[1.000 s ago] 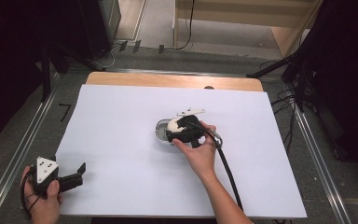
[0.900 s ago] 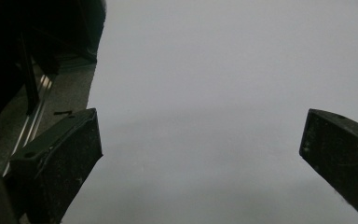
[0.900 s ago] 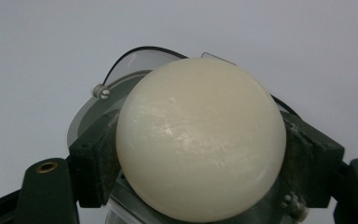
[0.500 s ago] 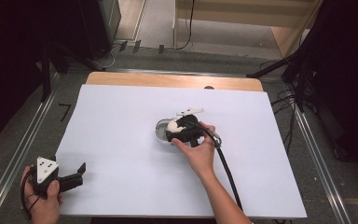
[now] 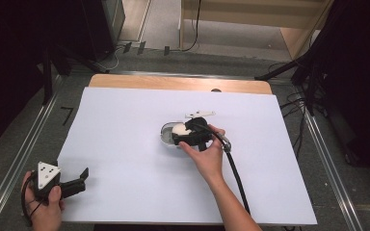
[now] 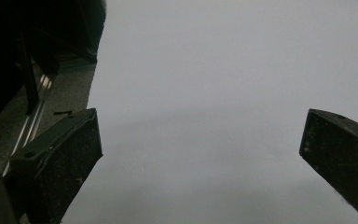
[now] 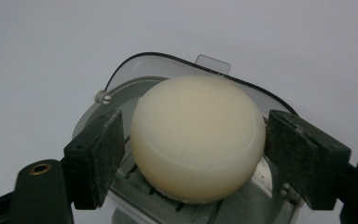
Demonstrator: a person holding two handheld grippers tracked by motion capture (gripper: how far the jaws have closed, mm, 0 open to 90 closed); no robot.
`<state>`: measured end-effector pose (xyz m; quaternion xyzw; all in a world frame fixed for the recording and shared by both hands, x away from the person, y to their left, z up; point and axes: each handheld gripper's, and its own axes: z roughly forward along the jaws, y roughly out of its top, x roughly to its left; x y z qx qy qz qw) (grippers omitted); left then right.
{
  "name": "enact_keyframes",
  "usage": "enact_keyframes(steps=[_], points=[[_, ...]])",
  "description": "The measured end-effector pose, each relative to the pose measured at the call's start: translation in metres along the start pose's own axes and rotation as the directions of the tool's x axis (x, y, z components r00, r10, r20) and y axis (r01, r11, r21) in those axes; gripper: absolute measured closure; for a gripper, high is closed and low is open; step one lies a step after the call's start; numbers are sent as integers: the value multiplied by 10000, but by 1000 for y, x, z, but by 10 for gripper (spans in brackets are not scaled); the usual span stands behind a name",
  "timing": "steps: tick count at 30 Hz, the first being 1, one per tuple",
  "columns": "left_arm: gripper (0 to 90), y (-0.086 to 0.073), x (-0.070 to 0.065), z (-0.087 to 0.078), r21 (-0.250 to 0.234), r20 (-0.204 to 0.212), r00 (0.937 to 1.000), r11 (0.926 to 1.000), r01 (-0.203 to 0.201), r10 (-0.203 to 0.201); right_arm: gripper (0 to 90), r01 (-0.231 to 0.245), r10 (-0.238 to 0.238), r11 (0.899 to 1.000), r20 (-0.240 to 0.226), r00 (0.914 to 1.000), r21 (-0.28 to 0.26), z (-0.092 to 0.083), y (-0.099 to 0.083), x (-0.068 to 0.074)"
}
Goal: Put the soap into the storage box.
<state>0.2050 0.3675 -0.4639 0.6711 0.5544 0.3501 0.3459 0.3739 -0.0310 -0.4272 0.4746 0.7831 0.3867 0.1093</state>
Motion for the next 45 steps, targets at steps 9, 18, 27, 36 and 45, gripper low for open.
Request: enact_keyframes(steps=[9,18,27,36,45], points=[[0,0,0,0,12,-12,10000,10000,-13,13,207,-58,53,9989,-108,9999,-467,-18,2,-4],[0,0,0,0,15,-7,10000,10000,4,-4,200,23,-22,9953,6,10000,-973,-37,-9,-13],[0,0,0,0,25,-32,10000,10000,-10,10,141,-18,38,9956,211,9998,-934,-49,-26,-33],[0,0,0,1,72,-47,10000,10000,-26,26,134,-223,258,9936,308,9992,-1107,-59,-43,-49],[0,1,0,1,163,-57,10000,9999,-44,45,110,-203,285,9930,690,9972,-1165,-69,-59,-62]])
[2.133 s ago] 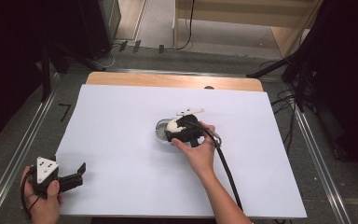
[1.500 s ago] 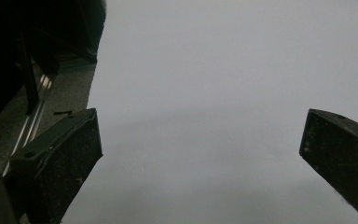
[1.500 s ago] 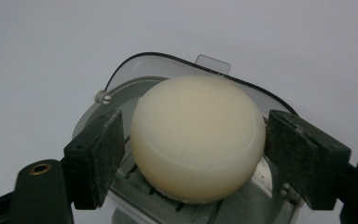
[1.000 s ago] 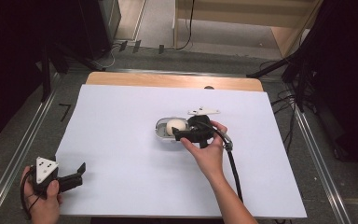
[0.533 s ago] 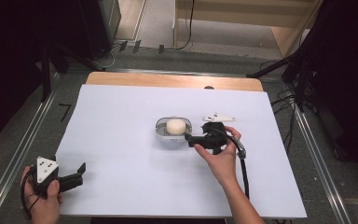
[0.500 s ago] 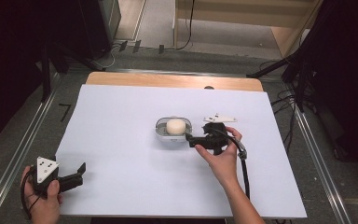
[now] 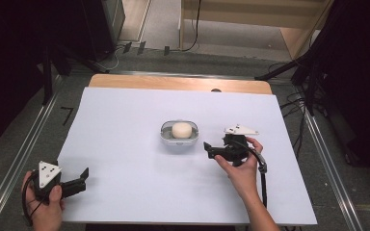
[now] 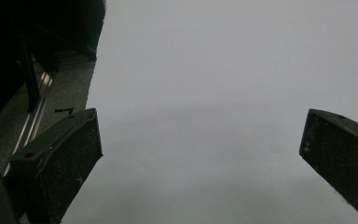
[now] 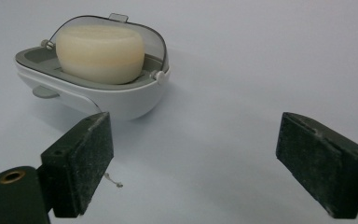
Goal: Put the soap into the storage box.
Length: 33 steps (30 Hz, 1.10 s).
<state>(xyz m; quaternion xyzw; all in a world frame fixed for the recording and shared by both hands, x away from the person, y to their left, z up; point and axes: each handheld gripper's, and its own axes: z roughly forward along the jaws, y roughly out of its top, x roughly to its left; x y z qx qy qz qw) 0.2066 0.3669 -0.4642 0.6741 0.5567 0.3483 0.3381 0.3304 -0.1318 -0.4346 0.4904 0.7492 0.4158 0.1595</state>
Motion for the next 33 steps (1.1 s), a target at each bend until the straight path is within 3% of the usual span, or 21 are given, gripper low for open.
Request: enact_keyframes(steps=[24,28,33], points=[[0,1,0,2,164,26,10000,9999,15,-15,99,-339,345,9993,552,9979,-129,-32,-46,-43],[0,1,1,2,146,62,10000,9999,41,-42,99,-434,440,9979,108,9990,-488,-43,-55,-50],[0,1,0,2,169,45,10000,9999,11,-12,99,-440,455,9978,294,9985,-495,-52,-65,-60]])
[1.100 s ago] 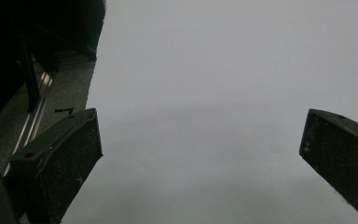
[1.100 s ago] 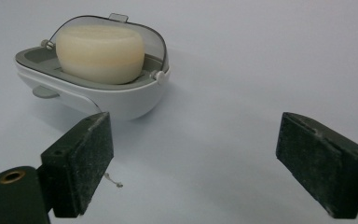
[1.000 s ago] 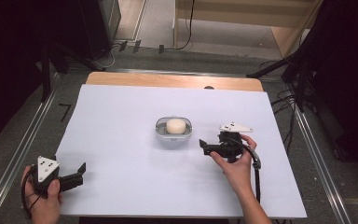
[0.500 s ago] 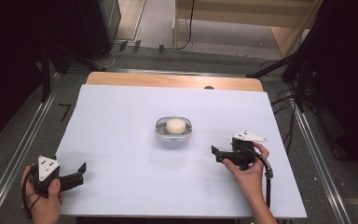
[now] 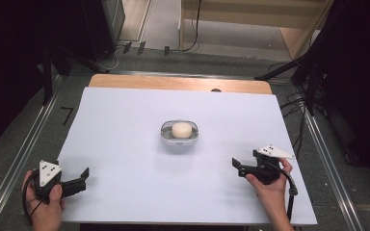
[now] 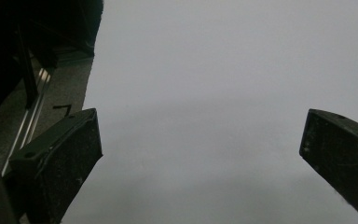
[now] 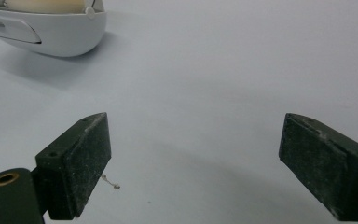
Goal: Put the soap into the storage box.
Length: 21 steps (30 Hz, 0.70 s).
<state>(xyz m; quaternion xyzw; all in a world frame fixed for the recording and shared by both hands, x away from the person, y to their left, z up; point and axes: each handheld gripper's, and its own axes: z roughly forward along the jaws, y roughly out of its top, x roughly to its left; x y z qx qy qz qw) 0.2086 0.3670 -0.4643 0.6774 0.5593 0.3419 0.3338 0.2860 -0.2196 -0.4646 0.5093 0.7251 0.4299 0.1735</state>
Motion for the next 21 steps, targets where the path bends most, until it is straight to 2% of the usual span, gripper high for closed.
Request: enact_keyframes(steps=[5,9,21], points=[[0,0,0,0,-4,3,10000,10000,21,-21,99,-203,203,9998,99,9997,-63,-7,-6,-12],[0,0,0,0,-4,8,10000,10000,16,-16,99,-174,176,9998,236,9996,-73,-13,-11,-18],[0,0,0,0,-12,40,10000,10000,35,-35,100,-462,466,9989,838,9954,-67,-34,-27,-44]])
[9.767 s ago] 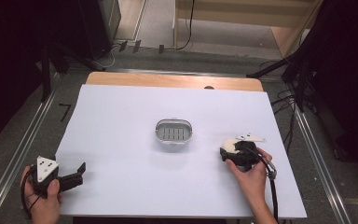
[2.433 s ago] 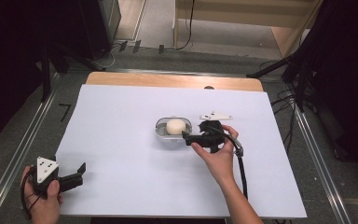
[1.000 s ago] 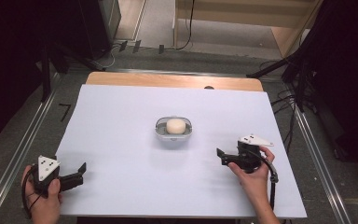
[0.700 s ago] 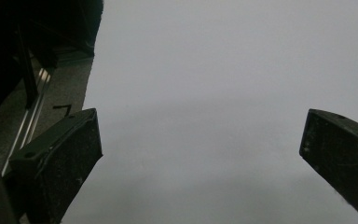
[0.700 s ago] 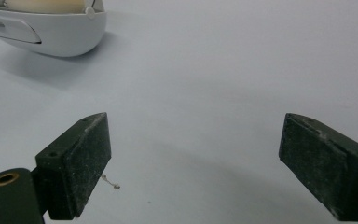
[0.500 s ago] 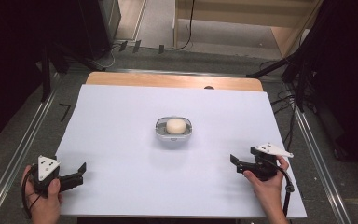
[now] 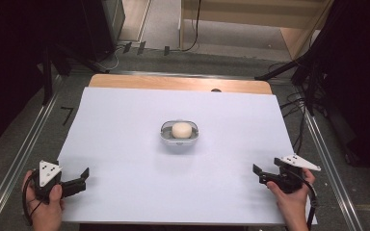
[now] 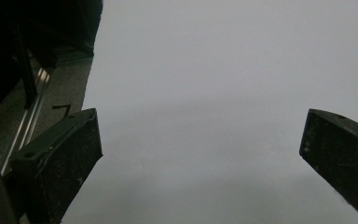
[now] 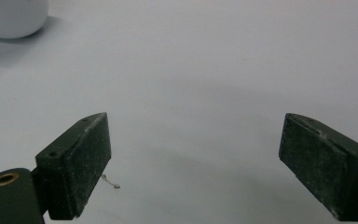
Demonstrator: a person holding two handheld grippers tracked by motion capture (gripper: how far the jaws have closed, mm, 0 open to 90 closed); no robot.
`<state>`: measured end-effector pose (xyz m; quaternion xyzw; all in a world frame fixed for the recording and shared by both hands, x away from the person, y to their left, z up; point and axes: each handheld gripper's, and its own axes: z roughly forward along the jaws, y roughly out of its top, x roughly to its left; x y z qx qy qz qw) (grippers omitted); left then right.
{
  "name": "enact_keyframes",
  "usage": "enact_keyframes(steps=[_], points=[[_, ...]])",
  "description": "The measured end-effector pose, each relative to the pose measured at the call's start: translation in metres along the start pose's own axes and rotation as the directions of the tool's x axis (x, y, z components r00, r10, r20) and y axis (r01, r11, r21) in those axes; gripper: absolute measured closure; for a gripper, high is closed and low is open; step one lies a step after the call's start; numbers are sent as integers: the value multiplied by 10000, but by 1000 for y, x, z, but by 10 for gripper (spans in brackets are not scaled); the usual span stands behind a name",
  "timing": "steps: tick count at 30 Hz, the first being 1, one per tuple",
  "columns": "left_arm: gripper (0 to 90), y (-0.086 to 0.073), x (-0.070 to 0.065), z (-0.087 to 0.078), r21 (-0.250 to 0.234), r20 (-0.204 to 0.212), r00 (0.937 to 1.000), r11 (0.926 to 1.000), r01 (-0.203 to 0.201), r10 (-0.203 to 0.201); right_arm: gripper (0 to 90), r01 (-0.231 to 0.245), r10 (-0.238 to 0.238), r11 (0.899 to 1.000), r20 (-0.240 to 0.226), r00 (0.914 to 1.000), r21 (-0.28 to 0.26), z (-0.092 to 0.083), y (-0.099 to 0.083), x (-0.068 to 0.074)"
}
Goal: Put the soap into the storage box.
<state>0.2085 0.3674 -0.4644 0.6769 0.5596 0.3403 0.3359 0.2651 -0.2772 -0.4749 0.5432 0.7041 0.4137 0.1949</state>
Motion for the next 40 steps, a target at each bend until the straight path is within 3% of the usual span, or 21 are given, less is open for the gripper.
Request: enact_keyframes(steps=[23,31,40], points=[[0,0,0,-1,-57,53,10000,10000,26,-25,125,31,-12,9999,1196,9928,-152,-34,-20,-39],[0,0,1,-1,-50,56,10000,10000,67,-67,130,-189,229,9994,1380,9902,-305,-44,-26,-51],[0,0,2,-1,-90,-14,9998,9997,215,-216,133,-353,414,9983,1403,9892,-454,-43,-31,-52]])
